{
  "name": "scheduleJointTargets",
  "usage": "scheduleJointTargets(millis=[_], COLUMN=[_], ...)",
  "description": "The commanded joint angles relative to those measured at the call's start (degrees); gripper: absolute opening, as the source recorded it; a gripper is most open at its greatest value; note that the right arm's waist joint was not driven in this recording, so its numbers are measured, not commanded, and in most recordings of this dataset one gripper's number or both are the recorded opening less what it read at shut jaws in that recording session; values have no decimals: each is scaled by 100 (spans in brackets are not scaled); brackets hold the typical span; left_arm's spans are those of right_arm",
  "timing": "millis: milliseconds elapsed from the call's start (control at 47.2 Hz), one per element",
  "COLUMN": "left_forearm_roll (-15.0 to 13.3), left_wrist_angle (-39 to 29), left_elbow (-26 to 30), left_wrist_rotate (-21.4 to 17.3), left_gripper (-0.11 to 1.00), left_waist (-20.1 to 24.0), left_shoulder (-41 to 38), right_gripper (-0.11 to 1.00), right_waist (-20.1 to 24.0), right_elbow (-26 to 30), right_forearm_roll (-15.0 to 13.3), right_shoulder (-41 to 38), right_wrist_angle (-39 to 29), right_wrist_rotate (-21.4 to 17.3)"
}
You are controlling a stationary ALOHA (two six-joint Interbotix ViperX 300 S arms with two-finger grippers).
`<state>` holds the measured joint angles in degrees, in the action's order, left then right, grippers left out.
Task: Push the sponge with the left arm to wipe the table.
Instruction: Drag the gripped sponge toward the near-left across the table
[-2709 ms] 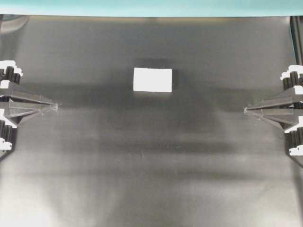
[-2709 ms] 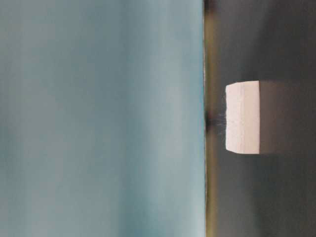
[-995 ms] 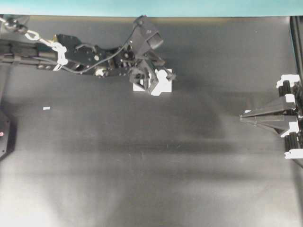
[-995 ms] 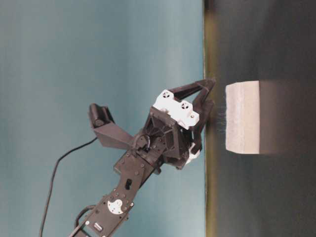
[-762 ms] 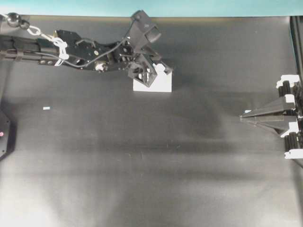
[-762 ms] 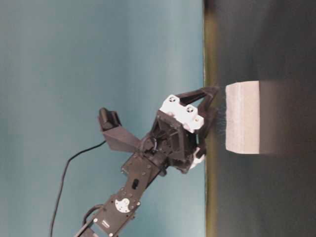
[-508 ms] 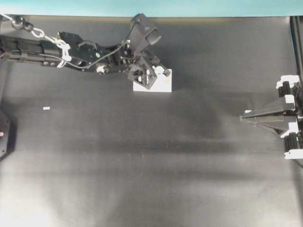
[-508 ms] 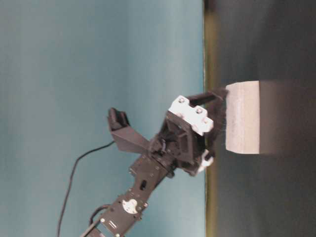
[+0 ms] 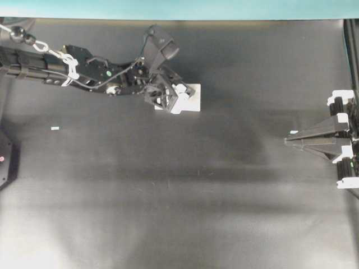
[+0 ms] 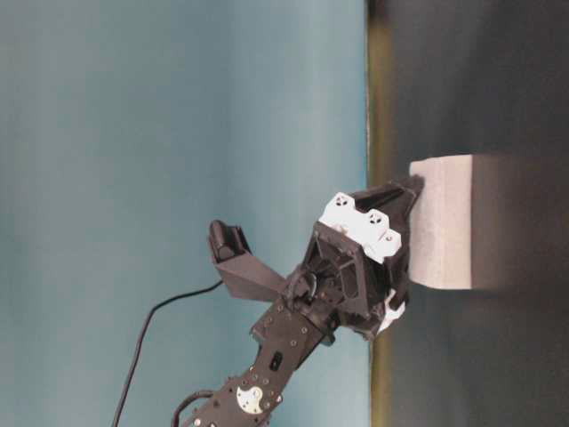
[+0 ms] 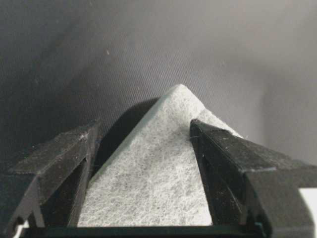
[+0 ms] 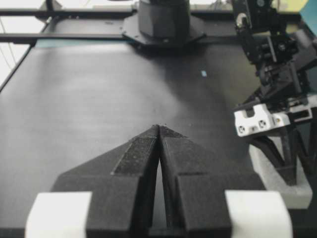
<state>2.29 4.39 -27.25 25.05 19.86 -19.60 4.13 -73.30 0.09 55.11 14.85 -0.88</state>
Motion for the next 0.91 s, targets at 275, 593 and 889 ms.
scheduleJointTargets(millis=[275, 593, 889], left_forearm_roll=[26, 26, 26], left_wrist_angle=[-62, 44, -563], left_elbow=[-571, -993, -949], left_wrist_rotate=[299, 316, 281], left_gripper=[69, 69, 69], left_waist=[-431, -439, -642], left_shoulder=[527, 747, 765], right_gripper=[0, 0, 0], right_waist=[0, 0, 0], right_elbow=[-26, -35, -62], right_forearm_roll=[9, 9, 9], right_shoulder=[-53, -53, -53], right_wrist_angle=[62, 62, 62], right_wrist_rotate=[-35, -26, -44])
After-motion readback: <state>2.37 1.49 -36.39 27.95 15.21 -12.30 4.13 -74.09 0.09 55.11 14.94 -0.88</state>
